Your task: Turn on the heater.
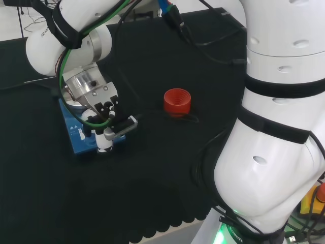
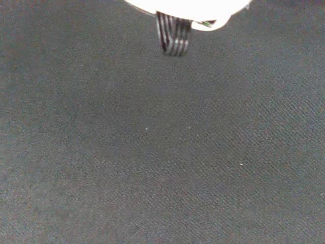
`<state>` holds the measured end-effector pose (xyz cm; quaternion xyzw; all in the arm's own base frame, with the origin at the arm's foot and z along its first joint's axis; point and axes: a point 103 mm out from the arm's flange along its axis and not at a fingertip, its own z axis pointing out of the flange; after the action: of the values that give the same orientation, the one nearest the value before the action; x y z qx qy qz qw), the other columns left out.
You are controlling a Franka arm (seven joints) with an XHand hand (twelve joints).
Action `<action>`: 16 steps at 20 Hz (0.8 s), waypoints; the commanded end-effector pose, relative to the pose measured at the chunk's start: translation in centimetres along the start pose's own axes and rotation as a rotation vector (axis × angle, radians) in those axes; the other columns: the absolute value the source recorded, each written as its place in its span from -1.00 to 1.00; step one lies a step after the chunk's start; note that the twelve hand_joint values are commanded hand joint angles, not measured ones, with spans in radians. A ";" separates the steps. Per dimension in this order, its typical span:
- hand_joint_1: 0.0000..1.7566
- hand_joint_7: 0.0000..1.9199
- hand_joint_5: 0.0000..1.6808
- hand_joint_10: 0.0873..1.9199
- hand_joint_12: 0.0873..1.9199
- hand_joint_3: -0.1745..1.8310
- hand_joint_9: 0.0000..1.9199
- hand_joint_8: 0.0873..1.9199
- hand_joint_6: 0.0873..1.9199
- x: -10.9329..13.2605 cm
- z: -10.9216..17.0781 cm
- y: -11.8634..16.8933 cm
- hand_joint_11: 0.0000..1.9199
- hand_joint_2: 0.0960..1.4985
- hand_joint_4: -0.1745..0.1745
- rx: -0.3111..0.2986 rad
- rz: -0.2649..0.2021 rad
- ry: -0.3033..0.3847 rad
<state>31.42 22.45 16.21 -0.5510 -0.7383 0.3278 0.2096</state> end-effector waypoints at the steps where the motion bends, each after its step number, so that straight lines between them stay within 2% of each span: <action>1: 0.57 0.43 -0.68 0.44 0.35 0.11 0.59 0.57 -0.88 -0.7 -0.2 0.2 0.22 -0.13 -0.19 0.015 0.011 0.000; 16: 0.57 0.43 -0.65 0.44 0.35 0.13 0.59 0.57 -0.89 -0.8 -0.5 0.7 0.22 -0.13 -0.19 0.025 0.019 0.001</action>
<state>32.46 21.99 16.19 -0.5555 -0.7297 0.3365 0.2136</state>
